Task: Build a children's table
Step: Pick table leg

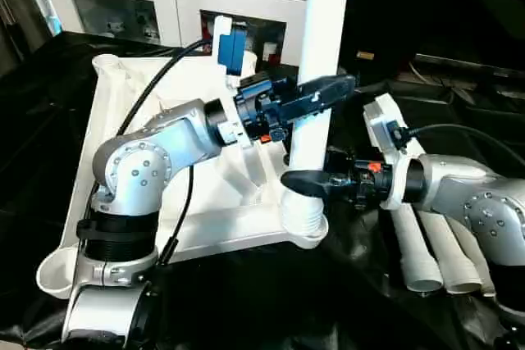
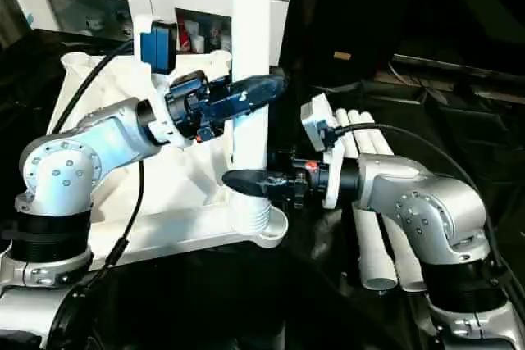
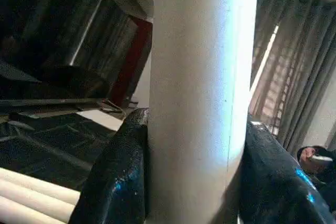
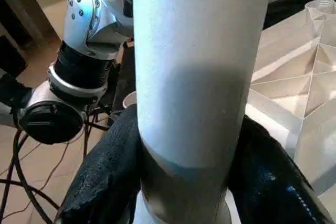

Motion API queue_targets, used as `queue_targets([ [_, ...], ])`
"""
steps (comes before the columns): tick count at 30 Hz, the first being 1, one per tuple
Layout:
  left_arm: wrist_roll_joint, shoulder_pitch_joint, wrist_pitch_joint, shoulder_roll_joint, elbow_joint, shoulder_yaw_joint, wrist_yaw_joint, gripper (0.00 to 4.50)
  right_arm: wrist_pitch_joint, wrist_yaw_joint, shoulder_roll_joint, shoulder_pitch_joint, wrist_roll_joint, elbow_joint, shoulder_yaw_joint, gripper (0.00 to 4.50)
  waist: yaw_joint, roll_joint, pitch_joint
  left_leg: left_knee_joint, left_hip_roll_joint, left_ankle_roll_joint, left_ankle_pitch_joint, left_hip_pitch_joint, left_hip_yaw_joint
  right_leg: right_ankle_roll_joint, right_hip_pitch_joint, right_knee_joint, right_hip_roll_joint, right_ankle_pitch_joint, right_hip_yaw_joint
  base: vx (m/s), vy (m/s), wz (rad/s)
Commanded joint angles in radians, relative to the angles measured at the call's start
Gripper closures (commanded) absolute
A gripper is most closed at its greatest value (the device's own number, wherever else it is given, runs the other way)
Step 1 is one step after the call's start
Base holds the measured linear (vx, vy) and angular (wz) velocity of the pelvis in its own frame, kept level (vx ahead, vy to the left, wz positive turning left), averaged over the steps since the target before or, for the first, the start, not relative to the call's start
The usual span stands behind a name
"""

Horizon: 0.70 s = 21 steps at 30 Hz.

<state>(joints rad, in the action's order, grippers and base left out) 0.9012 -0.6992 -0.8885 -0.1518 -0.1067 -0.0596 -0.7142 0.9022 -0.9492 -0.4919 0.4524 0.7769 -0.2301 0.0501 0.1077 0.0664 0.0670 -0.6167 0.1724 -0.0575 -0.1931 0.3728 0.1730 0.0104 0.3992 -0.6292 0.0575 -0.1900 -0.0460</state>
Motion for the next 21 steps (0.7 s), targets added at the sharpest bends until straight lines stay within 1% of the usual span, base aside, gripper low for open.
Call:
queue_targets([
  [1,0.031,-0.021,0.007,0.024,-0.013,-0.006,0.019,2.66,0.002,0.053,-0.002,-0.015,-0.051,0.035,0.012,2.62,0.0,-0.007,-0.071,0.072,0.052,-0.02,-0.115,-0.011,-0.017,0.178,-0.053,0.077,0.08,-0.199,0.047,0.0,0.0,0.0],
  [2,0.022,-0.024,0.006,0.027,-0.003,-0.008,0.038,2.31,-0.001,0.061,0.004,-0.014,-0.053,0.038,0.011,2.62,0.001,-0.008,-0.071,0.072,0.052,-0.021,-0.118,-0.012,-0.018,0.178,-0.053,0.078,0.08,-0.204,0.046,0.0,0.0,0.0],
  [3,-0.009,-0.038,0.024,0.044,0.032,-0.019,0.092,2.1,-0.018,0.094,0.026,-0.007,-0.068,0.049,0.006,2.62,0.001,-0.008,-0.071,0.072,0.051,-0.022,-0.121,-0.012,-0.017,0.176,-0.054,0.078,0.08,-0.206,0.046,0.0,0.0,0.0],
  [4,-0.041,-0.041,0.038,0.044,0.039,-0.012,0.112,1.96,-0.028,0.113,0.037,-0.003,-0.078,0.056,0.005,2.62,0.0,-0.008,-0.07,0.072,0.051,-0.026,-0.121,-0.011,-0.017,0.174,-0.052,0.08,0.08,-0.21,0.046,0.0,0.0,0.0],
  [5,-0.052,-0.042,0.042,0.043,0.041,-0.009,0.118,1.93,-0.031,0.119,0.04,-0.001,-0.082,0.058,0.004,2.63,0.0,-0.008,-0.072,0.072,0.052,-0.026,-0.121,-0.011,-0.018,0.17,-0.053,0.081,0.08,-0.212,0.046,0.0,0.0,0.0],
  [7,-0.189,-0.06,0.065,0.038,0.077,0.033,0.241,1.87,-0.059,0.184,0.076,0.019,-0.127,0.09,0.011,2.63,0.0,-0.01,-0.072,0.073,0.052,-0.038,-0.119,-0.014,-0.019,0.157,-0.051,0.08,0.079,-0.209,0.046,0.0,0.0,0.0],
  [8,-0.213,-0.064,0.073,0.041,0.087,0.037,0.268,1.86,-0.064,0.194,0.084,0.024,-0.135,0.096,0.014,2.63,-0.002,-0.009,-0.072,0.074,0.053,-0.039,-0.12,-0.013,-0.02,0.153,-0.052,0.079,0.079,-0.208,0.047,0.0,0.0,0.0],
  [9,-0.226,-0.067,0.078,0.043,0.092,0.039,0.283,1.86,-0.067,0.2,0.088,0.026,-0.139,0.099,0.015,2.63,-0.001,-0.007,-0.073,0.074,0.05,-0.039,-0.121,-0.013,-0.02,0.141,-0.054,0.081,0.08,-0.218,0.046,0.0,0.0,0.0],
  [10,-0.231,-0.07,0.09,0.056,0.101,0.029,0.308,1.86,-0.073,0.212,0.098,0.031,-0.143,0.106,0.015,2.63,0.001,-0.008,-0.074,0.073,0.051,-0.037,-0.109,-0.012,-0.02,0.141,-0.057,0.079,0.082,-0.204,0.047,0.0,0.0,0.0],
  [11,-0.238,-0.074,0.101,0.067,0.11,0.018,0.334,1.86,-0.077,0.226,0.11,0.036,-0.147,0.113,0.015,2.63,0.001,-0.008,-0.073,0.073,0.051,-0.037,-0.104,-0.009,-0.02,0.144,-0.057,0.078,0.082,-0.193,0.048,0.0,0.0,0.0],
  [12,-0.26,-0.084,0.12,0.081,0.128,0.007,0.387,1.86,-0.089,0.253,0.13,0.047,-0.161,0.125,0.02,2.63,0.0,-0.007,-0.077,0.071,0.051,-0.034,-0.086,-0.01,-0.02,0.16,-0.057,0.073,0.08,-0.143,0.046,0.0,0.0,0.0],
  [14,-0.259,-0.087,0.128,0.089,0.136,0.001,0.397,1.86,-0.094,0.264,0.14,0.051,-0.166,0.13,0.025,2.63,0.001,-0.006,-0.078,0.07,0.05,-0.028,-0.073,-0.008,-0.02,0.169,-0.059,0.069,0.079,-0.109,0.046,0.0,0.0,0.0],
  [16,-0.262,-0.09,0.14,0.109,0.143,-0.011,0.41,2.14,-0.105,0.28,0.16,0.058,-0.185,0.138,0.028,2.63,-0.002,-0.007,-0.077,0.07,0.05,-0.021,-0.069,-0.008,-0.018,0.184,-0.058,0.067,0.079,-0.083,0.046,0.0,0.0,0.0],
  [18,-0.266,-0.091,0.14,0.115,0.143,-0.014,0.418,2.24,-0.11,0.289,0.168,0.061,-0.196,0.143,0.029,2.63,-0.003,-0.009,-0.075,0.072,0.051,-0.024,-0.082,-0.01,-0.019,0.19,-0.058,0.069,0.081,-0.1,0.046,0.0,0.0,0.0],
  [19,-0.271,-0.089,0.139,0.118,0.134,-0.008,0.418,2.33,-0.122,0.309,0.174,0.069,-0.219,0.156,0.033,2.63,-0.003,-0.008,-0.075,0.072,0.051,-0.025,-0.096,-0.01,-0.018,0.186,-0.058,0.071,0.081,-0.117,0.047,0.0,0.0,0.0],
  [21,-0.273,-0.085,0.14,0.12,0.121,0.002,0.415,2.55,-0.136,0.332,0.18,0.08,-0.246,0.175,0.036,2.63,-0.005,-0.009,-0.073,0.074,0.052,-0.031,-0.107,-0.011,-0.019,0.178,-0.056,0.073,0.081,-0.143,0.046,0.0,0.0,0.0],
])
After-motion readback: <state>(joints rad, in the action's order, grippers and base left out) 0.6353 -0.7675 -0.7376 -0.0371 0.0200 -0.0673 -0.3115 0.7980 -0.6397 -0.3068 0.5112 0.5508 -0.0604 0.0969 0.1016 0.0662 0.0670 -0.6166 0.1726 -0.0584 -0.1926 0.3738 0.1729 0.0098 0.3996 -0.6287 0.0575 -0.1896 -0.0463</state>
